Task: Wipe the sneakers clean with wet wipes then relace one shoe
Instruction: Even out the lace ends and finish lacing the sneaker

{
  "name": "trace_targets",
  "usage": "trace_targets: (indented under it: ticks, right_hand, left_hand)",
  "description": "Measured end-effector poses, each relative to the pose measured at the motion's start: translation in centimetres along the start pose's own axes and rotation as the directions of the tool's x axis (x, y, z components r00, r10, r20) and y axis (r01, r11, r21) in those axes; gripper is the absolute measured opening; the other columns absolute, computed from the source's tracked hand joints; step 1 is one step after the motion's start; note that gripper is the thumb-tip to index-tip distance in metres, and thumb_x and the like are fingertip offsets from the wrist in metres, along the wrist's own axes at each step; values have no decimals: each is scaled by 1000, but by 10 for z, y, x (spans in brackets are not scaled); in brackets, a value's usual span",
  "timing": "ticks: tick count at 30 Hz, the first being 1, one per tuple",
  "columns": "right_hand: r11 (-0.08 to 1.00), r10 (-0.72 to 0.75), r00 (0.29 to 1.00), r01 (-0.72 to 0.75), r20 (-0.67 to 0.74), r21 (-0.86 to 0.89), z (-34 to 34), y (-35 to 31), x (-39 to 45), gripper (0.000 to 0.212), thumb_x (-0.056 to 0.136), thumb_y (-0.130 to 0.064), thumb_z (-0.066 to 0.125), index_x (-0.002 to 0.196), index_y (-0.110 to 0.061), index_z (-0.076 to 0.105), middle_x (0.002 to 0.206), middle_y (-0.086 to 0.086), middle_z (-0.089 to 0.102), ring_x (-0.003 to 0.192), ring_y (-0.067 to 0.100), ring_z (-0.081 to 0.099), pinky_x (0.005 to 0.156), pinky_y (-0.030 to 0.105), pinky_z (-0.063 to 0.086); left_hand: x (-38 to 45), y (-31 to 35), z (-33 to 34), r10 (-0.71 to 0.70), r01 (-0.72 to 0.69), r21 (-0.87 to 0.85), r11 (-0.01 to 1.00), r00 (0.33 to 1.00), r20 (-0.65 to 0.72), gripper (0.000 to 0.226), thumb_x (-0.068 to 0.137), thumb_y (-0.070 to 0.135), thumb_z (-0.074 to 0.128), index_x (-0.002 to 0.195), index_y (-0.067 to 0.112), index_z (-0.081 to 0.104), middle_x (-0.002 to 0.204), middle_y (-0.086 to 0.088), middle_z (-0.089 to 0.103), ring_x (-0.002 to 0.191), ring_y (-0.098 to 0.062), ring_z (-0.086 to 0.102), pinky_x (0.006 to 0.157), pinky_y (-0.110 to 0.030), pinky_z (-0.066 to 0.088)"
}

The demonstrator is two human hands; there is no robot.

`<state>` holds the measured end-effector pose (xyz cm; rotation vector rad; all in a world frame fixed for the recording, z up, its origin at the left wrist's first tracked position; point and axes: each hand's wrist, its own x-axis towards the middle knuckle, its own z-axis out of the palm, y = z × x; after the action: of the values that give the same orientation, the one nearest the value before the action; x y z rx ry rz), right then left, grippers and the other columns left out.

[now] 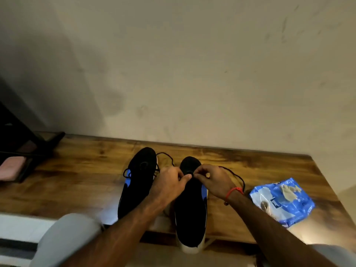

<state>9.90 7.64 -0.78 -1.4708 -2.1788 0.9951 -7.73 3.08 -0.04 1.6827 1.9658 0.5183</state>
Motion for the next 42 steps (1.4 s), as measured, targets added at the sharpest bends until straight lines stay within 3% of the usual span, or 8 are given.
trace_targets:
  ticks: [7,11,16,21,28,33,38,42]
  right_hand:
    - [993,116,991,-113,-74,39,32,12,12,4,93,-26,65,91,-28,68,89,-14,66,82,-3,57,63,6,36]
    - [988,152,985,-151,-78,16,41,8,15,9,92,-28,65,85,-33,64,93,-10,68,93,10,63,79,27,50]
    - [981,171,979,-179,-106,-70,50,8,13,20,91,-35,63,75,-43,54,107,-8,61,113,17,51,100,48,42]
    - [979,199,968,-204,-152,-16,54,8,13,22,90,-38,64,71,-44,53,107,-8,62,113,20,52,98,50,43]
    - [965,261,950,-257,-170,47,57,5,16,25,90,-38,67,68,-44,56,109,-12,61,115,20,52,97,52,44]
    - [954,286,951,-271,-120,127,55,7,15,23,88,-35,70,69,-42,61,105,-16,61,114,19,54,97,55,44]
    - [962,262,961,-253,-90,103,59,7,14,26,88,-28,69,68,-41,60,102,-16,57,115,19,53,100,53,42]
    - [961,256,964,-245,-75,132,57,7,16,32,86,-27,73,66,-51,65,104,-13,58,117,23,52,101,56,40]
  left_hand:
    - [11,-3,14,-35,18,171,985,995,97,34,90,46,66,105,16,68,104,-3,62,90,-19,65,75,-40,61]
    - [11,-5,12,-37,15,204,979,994,104,27,94,41,60,97,15,69,92,-4,66,83,-20,66,72,-41,61]
    - [8,-10,9,-47,37,141,989,997,64,27,99,31,57,89,11,72,88,-6,66,78,-20,67,70,-38,61]
    - [6,-16,9,-17,18,-14,1000,999,46,22,100,20,57,92,14,76,93,-2,71,81,-11,63,68,-23,48]
    - [3,-12,9,-6,8,-68,998,999,34,23,100,24,57,94,13,77,90,-3,72,81,-12,66,75,-37,59]
    - [3,-10,-1,-104,120,-148,982,988,116,22,97,35,64,104,18,76,96,-1,73,75,-12,70,64,-35,63]
    - [-4,-11,-6,-242,318,-189,929,909,341,69,88,48,74,144,16,52,126,-6,62,90,-18,71,65,-40,65]
    - [-8,-17,-3,-207,322,-322,890,916,344,78,81,46,82,147,19,49,136,-4,61,107,-19,68,81,-43,63]
